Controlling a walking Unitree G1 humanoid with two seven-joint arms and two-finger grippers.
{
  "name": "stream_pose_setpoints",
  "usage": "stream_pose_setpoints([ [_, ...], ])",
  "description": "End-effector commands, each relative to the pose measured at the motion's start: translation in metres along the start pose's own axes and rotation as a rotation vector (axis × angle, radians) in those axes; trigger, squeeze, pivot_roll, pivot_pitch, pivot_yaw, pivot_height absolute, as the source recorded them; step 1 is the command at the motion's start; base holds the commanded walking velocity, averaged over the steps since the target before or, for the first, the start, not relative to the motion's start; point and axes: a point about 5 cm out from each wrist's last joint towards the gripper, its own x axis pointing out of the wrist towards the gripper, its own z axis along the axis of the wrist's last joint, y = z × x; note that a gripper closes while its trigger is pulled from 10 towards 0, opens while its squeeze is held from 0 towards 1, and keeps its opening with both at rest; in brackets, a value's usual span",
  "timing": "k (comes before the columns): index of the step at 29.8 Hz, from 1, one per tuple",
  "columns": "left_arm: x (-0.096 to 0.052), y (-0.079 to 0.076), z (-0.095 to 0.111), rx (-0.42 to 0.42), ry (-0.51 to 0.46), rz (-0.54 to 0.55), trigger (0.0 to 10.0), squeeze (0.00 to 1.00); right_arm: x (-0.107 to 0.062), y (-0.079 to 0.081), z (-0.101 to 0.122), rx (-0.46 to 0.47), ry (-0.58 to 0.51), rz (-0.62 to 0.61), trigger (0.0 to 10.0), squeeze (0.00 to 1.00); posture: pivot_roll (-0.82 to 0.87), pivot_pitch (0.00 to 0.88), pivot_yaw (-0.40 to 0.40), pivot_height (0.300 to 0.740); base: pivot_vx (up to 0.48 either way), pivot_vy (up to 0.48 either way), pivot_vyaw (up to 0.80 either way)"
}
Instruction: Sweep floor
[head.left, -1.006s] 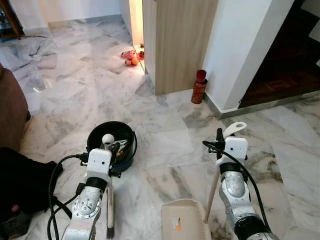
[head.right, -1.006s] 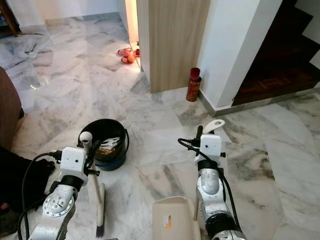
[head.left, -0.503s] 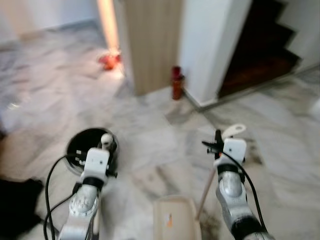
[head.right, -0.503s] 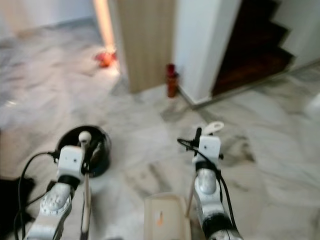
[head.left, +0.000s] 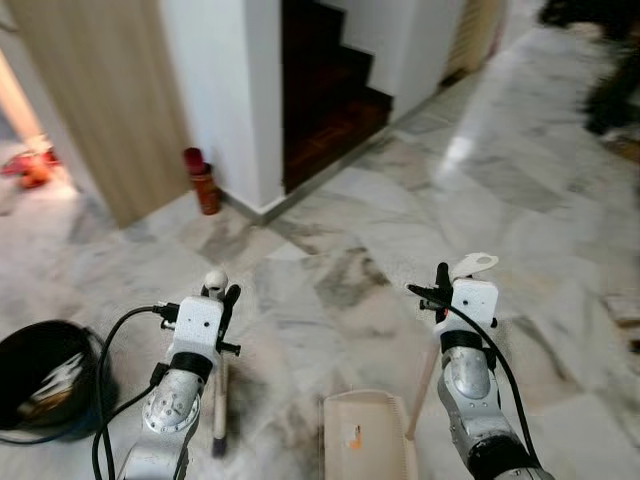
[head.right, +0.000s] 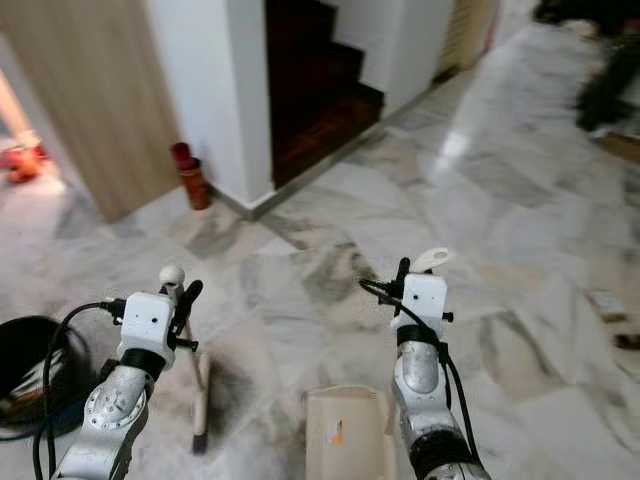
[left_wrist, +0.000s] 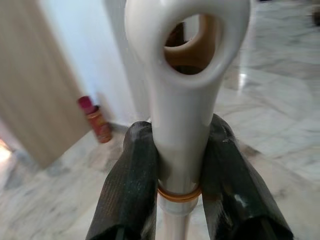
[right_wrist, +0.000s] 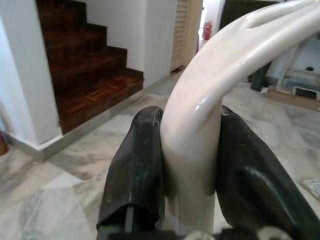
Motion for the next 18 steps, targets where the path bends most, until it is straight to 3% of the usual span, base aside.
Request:
stream_pose_setpoints([
  [1,0.0010,0.0013,0.0041,0.036,-0.033,0.002,10.0,0.00,0.0041,-0.0032,0.0042,0.007,-0.016,-0.012,10.0,0.00,0.14,0.039,-0.009,0.740,0.000,0.000,-0.80],
  [9,0.0010,0.0001,0.0038,0.034,-0.033,0.000,10.0,0.00,0.0058,-0.0024,0.0064,0.006,-0.024,-0.011,10.0,0.00,0.14,0.033,-0.008,0.740,0.000,-0.277,-0.80],
  [18,0.0008,0.0011,0.0035,0.038,-0.033,-0.008,10.0,0.00,0.0042,-0.0014,0.0049,0.008,-0.022,-0.013,10.0,0.00,0.14,0.027,0.001,0.740,0.000,0.000,-0.80],
])
